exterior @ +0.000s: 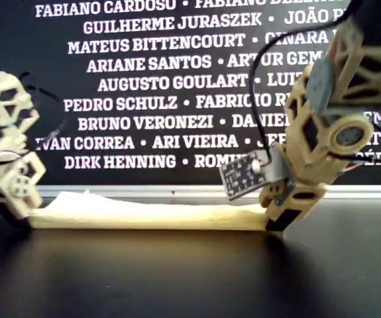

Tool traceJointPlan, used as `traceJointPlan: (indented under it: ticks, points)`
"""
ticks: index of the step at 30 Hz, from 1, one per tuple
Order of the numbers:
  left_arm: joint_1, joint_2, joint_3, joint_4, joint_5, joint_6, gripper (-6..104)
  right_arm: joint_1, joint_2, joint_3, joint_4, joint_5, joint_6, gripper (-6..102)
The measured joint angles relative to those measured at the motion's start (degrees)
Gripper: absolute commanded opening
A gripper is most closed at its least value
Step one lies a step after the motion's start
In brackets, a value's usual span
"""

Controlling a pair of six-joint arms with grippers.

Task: Fold a cloth

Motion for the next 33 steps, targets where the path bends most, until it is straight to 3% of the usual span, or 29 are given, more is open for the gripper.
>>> traceJointPlan:
  ticks: [7,16,26,33]
  points:
    - [-2.6,7.1,10.3,0.0,0.0,0.0,2,-0.1,3.9,6.9,0.0,0.0,-0.62,-1]
    - [-3.3,14.1,18.5,0.0,0.0,0.0,2,0.1,10.0,13.3,0.0,-0.1,-0.18,-1]
    - [-6.0,25.3,28.7,1.1,0.1,0.0,2,0.1,21.1,25.8,0.0,0.0,-0.09,-1]
    - [-6.0,29.2,29.8,1.1,0.1,0.0,4,0.1,24.3,28.7,0.0,0.0,-0.09,0]
